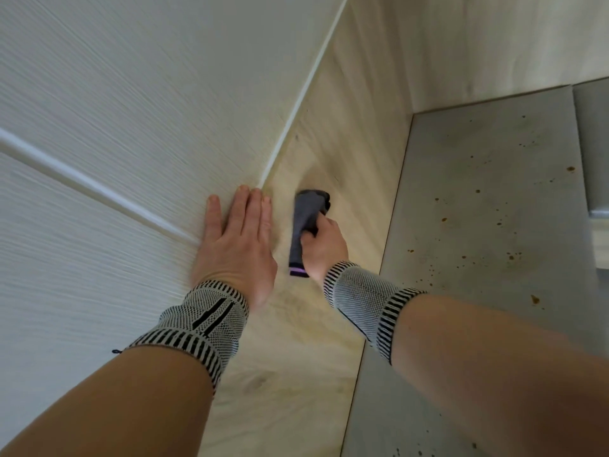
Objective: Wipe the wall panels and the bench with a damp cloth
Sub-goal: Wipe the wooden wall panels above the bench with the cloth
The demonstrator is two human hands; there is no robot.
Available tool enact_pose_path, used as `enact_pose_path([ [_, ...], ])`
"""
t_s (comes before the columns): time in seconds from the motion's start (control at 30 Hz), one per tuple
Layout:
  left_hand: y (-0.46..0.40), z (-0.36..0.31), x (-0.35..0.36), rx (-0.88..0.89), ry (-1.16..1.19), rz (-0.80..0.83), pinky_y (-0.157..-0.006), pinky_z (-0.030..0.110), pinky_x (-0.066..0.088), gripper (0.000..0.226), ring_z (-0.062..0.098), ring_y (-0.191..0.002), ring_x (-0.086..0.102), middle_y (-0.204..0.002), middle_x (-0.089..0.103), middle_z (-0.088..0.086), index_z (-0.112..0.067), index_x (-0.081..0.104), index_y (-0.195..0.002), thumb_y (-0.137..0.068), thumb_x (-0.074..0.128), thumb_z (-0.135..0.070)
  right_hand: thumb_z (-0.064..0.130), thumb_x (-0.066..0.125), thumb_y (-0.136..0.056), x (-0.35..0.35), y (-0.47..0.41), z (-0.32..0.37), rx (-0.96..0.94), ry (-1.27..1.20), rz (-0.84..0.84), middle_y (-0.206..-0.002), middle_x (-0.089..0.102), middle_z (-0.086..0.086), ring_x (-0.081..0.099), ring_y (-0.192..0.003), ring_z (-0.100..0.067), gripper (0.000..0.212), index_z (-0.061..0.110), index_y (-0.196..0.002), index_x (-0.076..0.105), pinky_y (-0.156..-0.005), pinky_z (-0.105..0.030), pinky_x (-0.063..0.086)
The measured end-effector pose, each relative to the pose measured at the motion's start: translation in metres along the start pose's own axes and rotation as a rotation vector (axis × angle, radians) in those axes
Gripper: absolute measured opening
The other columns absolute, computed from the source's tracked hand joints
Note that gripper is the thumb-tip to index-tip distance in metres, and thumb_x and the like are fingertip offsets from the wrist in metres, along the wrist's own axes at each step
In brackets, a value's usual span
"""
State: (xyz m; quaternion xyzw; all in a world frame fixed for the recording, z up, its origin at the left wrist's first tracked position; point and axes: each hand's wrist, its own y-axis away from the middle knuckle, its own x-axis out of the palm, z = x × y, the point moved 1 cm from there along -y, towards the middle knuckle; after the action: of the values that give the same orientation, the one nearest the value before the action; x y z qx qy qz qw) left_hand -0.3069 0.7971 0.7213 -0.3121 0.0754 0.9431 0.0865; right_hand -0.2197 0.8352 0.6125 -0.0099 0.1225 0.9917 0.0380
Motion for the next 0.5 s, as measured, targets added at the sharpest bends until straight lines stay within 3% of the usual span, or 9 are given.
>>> enact_pose_path([
  [0.07,-0.002,-0.001,-0.003,-0.006,0.009,0.040,-0.108,0.057,-0.025,0.069,0.030,-0.148,-0.023,-0.161,-0.025,0.012,-0.001,-0.038,-0.135,-0.098,0.009,-0.035,0.013,0.041,-0.099,0.007,0.010,0.005,-0.023,-0.025,0.016,-0.142,0.042,-0.003,0.048,-0.122,-0.020,0.039,0.014,-0.138,0.048,-0.092,-0.016,0.032],
  [0.2,0.018,-0.001,-0.007,-0.012,0.002,0.086,-0.112,0.060,-0.020,0.069,0.030,-0.147,-0.028,-0.159,-0.029,0.015,0.002,-0.041,-0.132,-0.098,0.008,-0.033,0.013,0.046,-0.097,0.012,0.054,0.006,-0.292,0.016,0.101,-0.145,0.040,0.000,0.041,-0.129,-0.018,0.045,0.016,-0.142,0.045,-0.099,-0.014,0.028],
  [0.4,0.078,0.017,0.003,0.004,0.055,0.128,-0.095,0.051,-0.039,0.077,0.027,-0.145,-0.031,-0.145,-0.044,0.010,-0.001,-0.050,-0.122,-0.100,0.012,-0.041,0.016,0.040,-0.098,0.020,0.018,0.021,-0.210,0.102,-0.031,-0.151,0.036,-0.004,0.044,-0.127,-0.032,0.047,0.014,-0.144,0.039,-0.106,-0.038,0.038],
  [0.5,0.074,0.012,0.006,-0.018,0.099,0.125,-0.093,0.053,-0.039,0.075,0.027,-0.144,-0.034,-0.143,-0.045,0.010,-0.002,-0.048,-0.123,-0.100,0.010,-0.044,0.013,0.043,-0.099,0.035,0.077,0.013,-0.360,0.093,0.036,-0.157,0.026,0.001,0.036,-0.129,-0.025,0.051,0.018,-0.148,0.035,-0.109,-0.026,0.028],
])
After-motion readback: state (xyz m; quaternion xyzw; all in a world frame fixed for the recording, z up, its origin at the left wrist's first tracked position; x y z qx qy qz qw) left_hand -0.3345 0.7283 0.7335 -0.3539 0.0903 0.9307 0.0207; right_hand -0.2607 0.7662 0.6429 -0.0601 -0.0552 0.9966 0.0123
